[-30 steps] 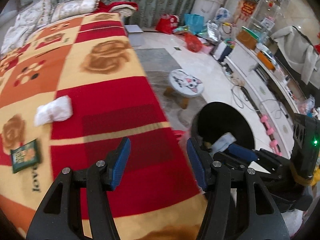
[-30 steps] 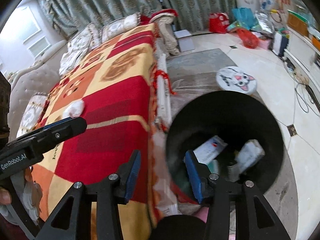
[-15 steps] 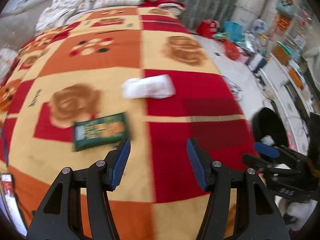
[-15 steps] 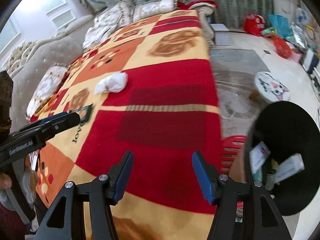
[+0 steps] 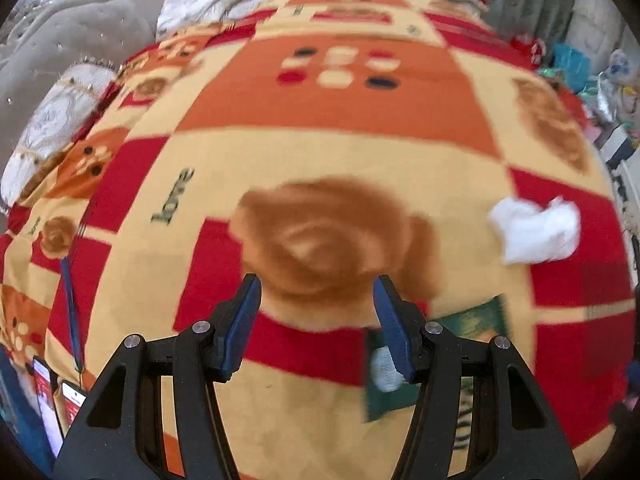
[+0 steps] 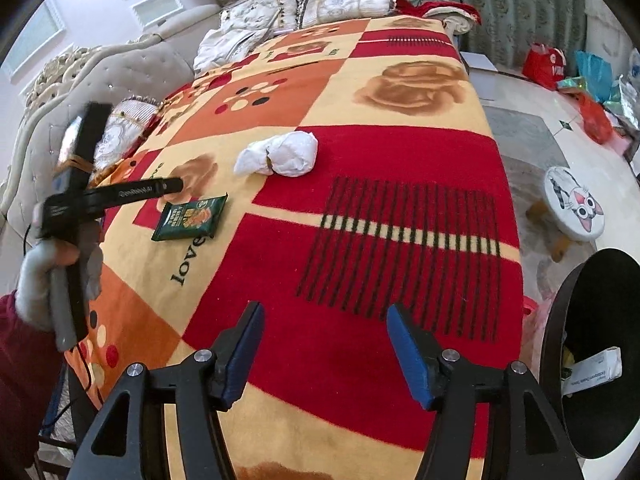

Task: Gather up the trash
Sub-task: 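Grasp the green snack bar pack with the left gripper while the right gripper grasps the white cloth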

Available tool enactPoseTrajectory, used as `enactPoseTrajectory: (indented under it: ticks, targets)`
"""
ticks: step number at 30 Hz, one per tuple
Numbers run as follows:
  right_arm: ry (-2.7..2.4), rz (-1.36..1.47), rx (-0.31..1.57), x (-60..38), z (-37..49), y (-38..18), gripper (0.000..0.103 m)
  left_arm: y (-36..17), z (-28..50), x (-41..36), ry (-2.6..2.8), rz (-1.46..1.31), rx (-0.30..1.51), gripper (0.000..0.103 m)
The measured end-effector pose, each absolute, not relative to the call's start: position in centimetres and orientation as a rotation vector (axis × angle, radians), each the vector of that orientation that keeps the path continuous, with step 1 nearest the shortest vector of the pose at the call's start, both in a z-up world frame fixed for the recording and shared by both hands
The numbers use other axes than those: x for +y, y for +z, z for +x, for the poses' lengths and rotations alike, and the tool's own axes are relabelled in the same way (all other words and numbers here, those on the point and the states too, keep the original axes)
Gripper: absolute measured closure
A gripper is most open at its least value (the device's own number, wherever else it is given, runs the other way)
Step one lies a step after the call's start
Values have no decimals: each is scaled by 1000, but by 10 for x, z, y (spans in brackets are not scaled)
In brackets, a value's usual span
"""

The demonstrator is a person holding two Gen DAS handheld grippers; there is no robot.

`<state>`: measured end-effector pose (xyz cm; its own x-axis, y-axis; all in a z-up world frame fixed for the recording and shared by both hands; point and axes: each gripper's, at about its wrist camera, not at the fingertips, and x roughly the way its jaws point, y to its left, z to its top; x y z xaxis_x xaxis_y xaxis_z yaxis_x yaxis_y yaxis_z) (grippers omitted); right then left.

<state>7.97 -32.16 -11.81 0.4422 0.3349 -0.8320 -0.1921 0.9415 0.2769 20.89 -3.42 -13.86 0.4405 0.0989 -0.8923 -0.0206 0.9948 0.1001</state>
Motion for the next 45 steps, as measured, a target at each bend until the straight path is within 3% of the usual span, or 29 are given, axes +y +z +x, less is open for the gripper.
enactPoseTrajectory:
  ticks: [7, 15, 24, 26, 28, 38, 39, 40, 41, 42, 45]
  targets:
    - [339, 161, 1071, -317, 91, -120, 40, -142, 161, -37, -167, -26, 1185, 47]
    - [357, 158, 1068, -308, 94, -119, 40, -117, 151, -51, -225, -133, 1129, 45]
    - [371, 193, 1037, -299, 131, -116, 32, -142, 161, -95, -207, -30, 1132, 43]
    - [375, 205, 1029, -294, 145, -115, 28, -143, 162, -95, -198, -32, 1133, 47]
    - [374, 197, 1019, -285, 161, -115, 26, -142, 162, -92, -203, -41, 1138, 64]
    - [366, 70, 1044, -222, 229, -146, 20, -143, 159, -81, -198, -104, 1138, 64]
    - [355, 69, 1039, -223, 230, -148, 21, -143, 159, -81, -199, -103, 1137, 64]
    - [355, 79, 1022, -226, 229, -148, 32, -143, 159, -81, -201, -103, 1136, 64]
    - [369, 100, 1015, -232, 227, -146, 53, -143, 159, -80, -203, -106, 1134, 64]
    - [384, 129, 1019, -238, 224, -145, 59, -143, 159, -79, -206, -111, 1130, 64]
    - [387, 150, 998, -254, 212, -137, 60, -142, 157, -79, -215, -121, 1128, 65]
